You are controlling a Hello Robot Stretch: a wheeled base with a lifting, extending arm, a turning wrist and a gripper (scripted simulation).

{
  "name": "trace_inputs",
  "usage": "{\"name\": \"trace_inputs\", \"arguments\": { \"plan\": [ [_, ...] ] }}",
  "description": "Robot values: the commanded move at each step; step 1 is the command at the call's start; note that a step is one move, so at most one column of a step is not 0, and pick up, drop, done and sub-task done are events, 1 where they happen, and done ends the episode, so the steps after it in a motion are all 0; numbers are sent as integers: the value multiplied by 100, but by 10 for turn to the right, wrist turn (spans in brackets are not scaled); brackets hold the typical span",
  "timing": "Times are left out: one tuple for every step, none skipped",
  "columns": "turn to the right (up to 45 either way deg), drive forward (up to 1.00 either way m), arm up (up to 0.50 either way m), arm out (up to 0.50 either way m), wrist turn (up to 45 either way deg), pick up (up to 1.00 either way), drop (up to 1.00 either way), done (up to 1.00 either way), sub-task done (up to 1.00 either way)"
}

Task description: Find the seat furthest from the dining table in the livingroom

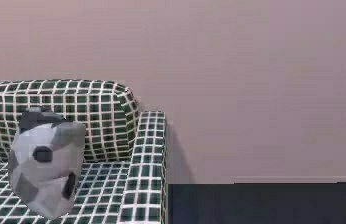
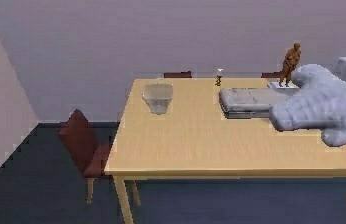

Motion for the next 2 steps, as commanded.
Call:
{"name": "trace_inputs", "arguments": {
  "plan": [
    [420,0,0,0,0,0,0,0,0],
    [0,40,0,0,0,0,0,0,0]
  ]
}}
